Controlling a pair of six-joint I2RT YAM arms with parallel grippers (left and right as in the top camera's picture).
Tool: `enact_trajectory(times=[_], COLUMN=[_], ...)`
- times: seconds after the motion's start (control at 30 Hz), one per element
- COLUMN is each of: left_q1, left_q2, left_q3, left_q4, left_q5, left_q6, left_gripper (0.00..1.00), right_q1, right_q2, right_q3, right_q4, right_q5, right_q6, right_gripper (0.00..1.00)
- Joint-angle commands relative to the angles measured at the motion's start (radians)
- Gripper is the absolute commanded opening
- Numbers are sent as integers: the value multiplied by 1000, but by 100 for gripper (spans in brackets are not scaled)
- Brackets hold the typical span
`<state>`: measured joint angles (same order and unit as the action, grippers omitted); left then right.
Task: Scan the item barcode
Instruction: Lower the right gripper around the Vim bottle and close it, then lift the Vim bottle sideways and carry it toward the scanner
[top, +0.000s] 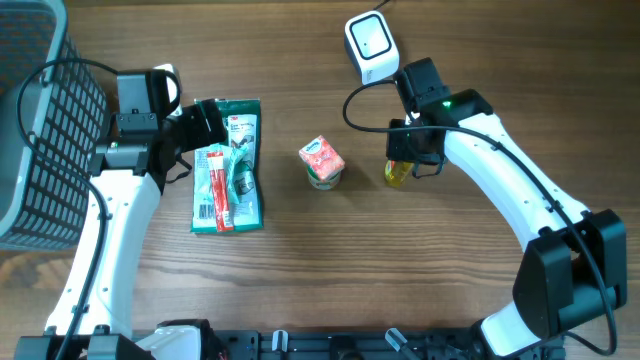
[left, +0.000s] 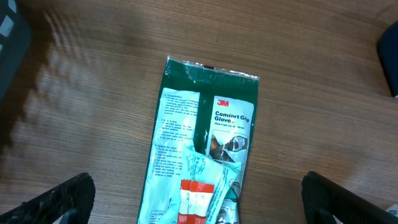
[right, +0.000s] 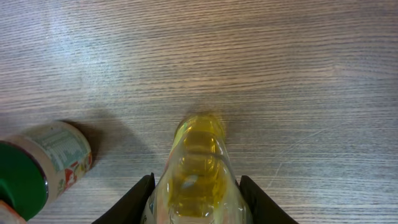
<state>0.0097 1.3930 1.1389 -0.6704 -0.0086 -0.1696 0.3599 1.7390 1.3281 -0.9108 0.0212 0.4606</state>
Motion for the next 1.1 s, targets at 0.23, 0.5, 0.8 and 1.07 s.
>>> enact_trajectory(times=[0.23,0.5,0.8,1.07], left_q1=[5,5,5,5], left_q2=[-11,-11,-11,-11], left_q3=[11,11,11,11], left_q4=[3,3,3,3], left_q5=[8,8,8,8], left_q6=[5,5,5,5], left_gripper=[100,100,100,100], right_q1=[-198,-354,-353,-353], right_q2=[-309,-467,-467,-467], right_q3=[-6,-6,-6,-6], right_q4=[4,-24,-56,-78], right_q5=[-481,-1088,-1309,-1309], right_q6=[-107,-201,-233,-259], right_gripper=[31,24,16,16])
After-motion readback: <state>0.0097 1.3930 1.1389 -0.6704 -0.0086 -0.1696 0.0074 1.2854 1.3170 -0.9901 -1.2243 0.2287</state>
